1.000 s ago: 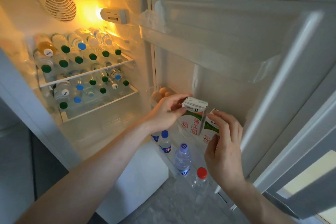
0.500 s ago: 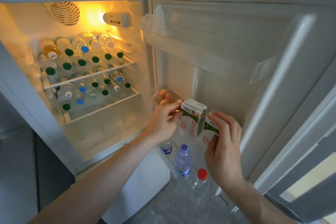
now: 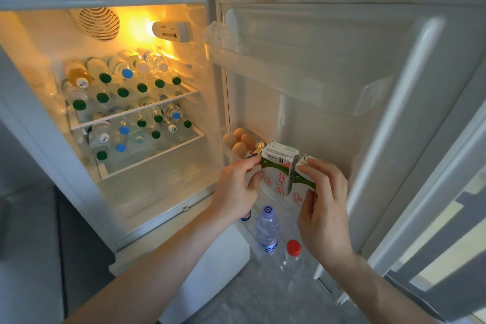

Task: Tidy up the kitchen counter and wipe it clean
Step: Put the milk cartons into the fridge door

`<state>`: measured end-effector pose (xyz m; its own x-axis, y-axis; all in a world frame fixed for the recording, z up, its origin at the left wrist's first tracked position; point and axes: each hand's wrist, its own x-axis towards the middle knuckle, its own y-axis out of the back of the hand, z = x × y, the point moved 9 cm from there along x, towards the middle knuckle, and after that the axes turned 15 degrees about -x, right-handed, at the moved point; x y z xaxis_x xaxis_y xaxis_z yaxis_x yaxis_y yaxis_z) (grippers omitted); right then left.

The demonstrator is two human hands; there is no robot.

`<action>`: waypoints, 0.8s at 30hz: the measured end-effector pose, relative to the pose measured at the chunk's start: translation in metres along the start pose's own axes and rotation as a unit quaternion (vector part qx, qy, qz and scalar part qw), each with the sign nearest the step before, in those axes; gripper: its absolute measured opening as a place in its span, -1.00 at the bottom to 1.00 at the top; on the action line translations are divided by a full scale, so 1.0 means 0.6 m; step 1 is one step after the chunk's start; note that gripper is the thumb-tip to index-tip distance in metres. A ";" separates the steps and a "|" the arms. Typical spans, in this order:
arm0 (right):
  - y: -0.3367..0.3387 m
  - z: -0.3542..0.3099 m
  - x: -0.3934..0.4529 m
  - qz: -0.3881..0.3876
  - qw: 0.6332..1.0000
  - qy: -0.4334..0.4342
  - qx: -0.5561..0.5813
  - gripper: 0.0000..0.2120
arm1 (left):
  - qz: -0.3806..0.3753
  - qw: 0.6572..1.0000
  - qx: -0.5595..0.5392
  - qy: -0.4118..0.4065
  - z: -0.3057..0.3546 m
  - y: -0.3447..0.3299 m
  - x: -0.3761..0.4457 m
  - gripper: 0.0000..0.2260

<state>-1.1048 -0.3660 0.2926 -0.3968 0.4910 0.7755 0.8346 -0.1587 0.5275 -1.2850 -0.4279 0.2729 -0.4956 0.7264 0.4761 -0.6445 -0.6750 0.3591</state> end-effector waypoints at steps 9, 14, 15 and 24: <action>-0.001 -0.012 -0.009 0.013 1.000 -0.012 -0.021 -0.61 | -0.117 0.991 0.043 0.055 -0.022 -0.006 -0.009 -0.63; -0.002 -0.015 -0.004 -0.011 0.999 -0.015 -0.046 -0.63 | -0.137 0.987 0.028 0.074 -0.023 -0.006 -0.021 -0.48; -0.003 -0.017 -0.005 -0.018 0.998 -0.015 -0.050 -0.63 | -0.135 0.987 0.026 0.079 -0.026 -0.002 -0.030 -0.46; 0.006 -0.039 -0.012 -0.077 0.996 -0.018 -0.034 -0.43 | -0.107 0.987 -0.031 0.120 -0.031 -0.004 -0.088 -0.36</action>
<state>-1.1082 -0.3900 0.2970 -0.5037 0.5436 0.6714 0.7367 -0.1355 0.6625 -1.2680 -0.4621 0.2319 -0.4630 0.8661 0.1883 -0.7801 -0.4991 0.3773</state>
